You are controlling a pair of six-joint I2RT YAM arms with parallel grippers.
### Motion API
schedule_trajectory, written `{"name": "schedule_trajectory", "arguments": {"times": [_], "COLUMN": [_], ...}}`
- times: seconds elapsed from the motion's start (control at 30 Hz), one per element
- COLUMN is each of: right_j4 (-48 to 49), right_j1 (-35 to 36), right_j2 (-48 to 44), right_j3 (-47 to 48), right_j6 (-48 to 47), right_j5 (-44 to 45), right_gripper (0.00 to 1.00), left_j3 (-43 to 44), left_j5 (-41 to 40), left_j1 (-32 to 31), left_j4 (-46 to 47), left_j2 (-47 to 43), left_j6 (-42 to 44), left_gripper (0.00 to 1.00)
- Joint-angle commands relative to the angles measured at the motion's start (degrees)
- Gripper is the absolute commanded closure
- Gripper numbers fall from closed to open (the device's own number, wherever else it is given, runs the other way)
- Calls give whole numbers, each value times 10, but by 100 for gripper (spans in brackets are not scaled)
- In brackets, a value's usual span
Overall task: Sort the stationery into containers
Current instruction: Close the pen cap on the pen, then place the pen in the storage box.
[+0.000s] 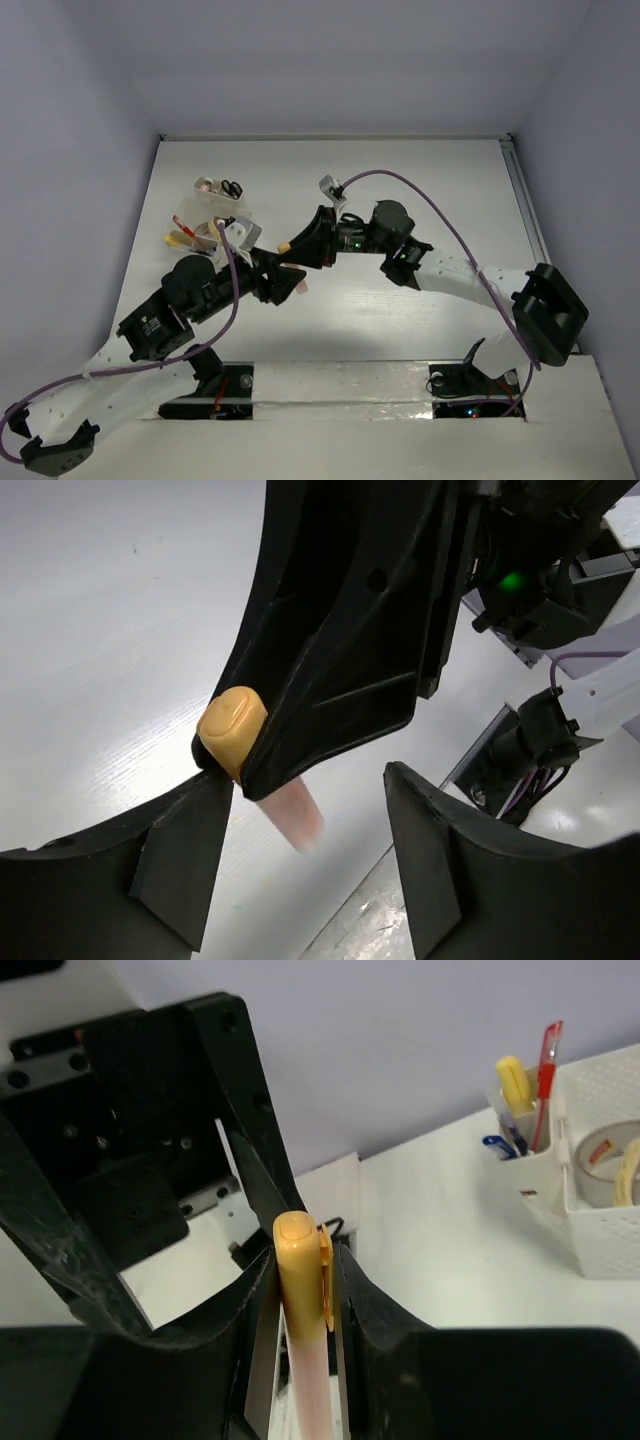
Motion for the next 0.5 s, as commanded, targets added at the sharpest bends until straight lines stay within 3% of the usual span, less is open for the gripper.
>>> {"name": "schedule_trajectory", "arguments": {"times": [0.0, 0.13, 0.27, 0.4, 0.47], "right_j4": [-180, -183, -218, -274, -308], "right_j1": [-3, -25, -32, -32, -32], "right_j2": [2, -14, -29, -66, -78], "right_j3": [-35, -50, -54, -57, -51], "right_j6": [-43, -45, -86, -146, -169], "right_j5": [-79, -93, -97, -57, -12], "right_gripper": [100, 100, 100, 100, 100], "left_j3": [62, 62, 85, 105, 99], "left_j5": [-23, -32, -117, -173, -163], "left_j1": [5, 5, 5, 5, 5], "left_j4": [209, 199, 155, 63, 42], "left_j2": [-16, -36, -35, -14, -3], "left_j6": [14, 3, -82, -181, -203], "left_gripper": [40, 38, 30, 34, 36]}}
